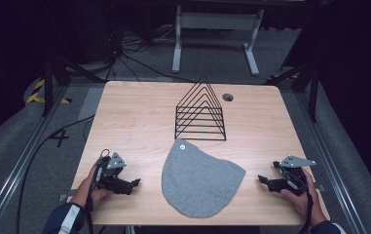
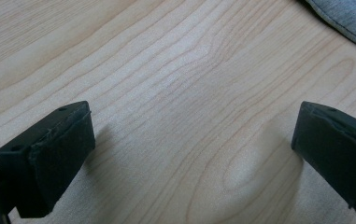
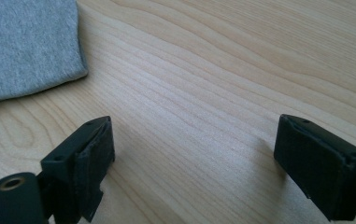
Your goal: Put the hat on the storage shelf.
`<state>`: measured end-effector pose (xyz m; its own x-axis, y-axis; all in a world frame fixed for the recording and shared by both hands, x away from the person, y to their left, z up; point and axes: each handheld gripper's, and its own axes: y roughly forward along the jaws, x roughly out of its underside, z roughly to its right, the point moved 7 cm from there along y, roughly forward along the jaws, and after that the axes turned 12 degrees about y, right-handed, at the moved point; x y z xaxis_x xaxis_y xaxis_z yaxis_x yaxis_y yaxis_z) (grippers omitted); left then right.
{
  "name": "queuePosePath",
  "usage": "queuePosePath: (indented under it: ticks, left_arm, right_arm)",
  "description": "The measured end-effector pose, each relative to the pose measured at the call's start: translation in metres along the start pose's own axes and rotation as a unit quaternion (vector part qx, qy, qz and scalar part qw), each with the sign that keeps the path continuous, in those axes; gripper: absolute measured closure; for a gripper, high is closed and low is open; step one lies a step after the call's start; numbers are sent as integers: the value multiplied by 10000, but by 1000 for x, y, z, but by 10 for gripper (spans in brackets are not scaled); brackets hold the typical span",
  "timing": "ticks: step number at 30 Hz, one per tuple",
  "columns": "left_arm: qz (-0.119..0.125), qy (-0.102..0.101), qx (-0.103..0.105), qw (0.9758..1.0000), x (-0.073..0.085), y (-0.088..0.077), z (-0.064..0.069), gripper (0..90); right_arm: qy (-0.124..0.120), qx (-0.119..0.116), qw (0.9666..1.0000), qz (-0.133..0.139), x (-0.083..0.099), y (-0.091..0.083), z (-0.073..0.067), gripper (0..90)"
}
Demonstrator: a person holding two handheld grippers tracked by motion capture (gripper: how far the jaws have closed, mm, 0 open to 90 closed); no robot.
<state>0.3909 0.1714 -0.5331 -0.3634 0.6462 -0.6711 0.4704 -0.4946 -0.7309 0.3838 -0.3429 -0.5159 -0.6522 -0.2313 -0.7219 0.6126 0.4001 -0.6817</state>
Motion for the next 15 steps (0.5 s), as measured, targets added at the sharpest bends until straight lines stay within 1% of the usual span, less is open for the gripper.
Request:
queuePosePath:
  ticks: [3,6,7,9,10,11,12,13,14,15]
  left_arm:
    - [33,-37,-14,10000,-1,1,0,0]
    - [-18,-55,-60,10000,-2,1,1,3]
    - [2,-17,-55,10000,-2,1,2,8]
    - [36,0,-33,10000,-2,-1,4,47]
    - [57,-48,-33,10000,-2,-2,6,62]
    - [38,-58,-62,10000,-3,-3,7,72]
    - [38,-58,-62,10000,-3,-3,7,103]
    - [-39,29,-30,10000,-4,-5,10,136]
    - [-78,181,-55,9998,-5,-6,10,157]
    - [-121,416,-11,9991,-7,-8,15,159]
  right_arm:
    - [1,1,10000,-2,0,0,0,125]
    - [27,0,10000,8,0,0,0,125]
    - [30,2,10000,17,-1,1,0,127]
    - [12,12,10000,-4,-1,2,-1,130]
    - [0,-3,10000,-1,-2,2,-1,139]
    - [-12,-14,10000,-12,-2,1,0,155]
    - [-33,-24,10000,-19,-2,1,1,160]
    - [-85,-61,9999,-33,-3,1,1,160]
    - [-106,-108,9998,-86,-4,1,1,163]
    - [-158,-104,9997,-154,-5,1,2,170]
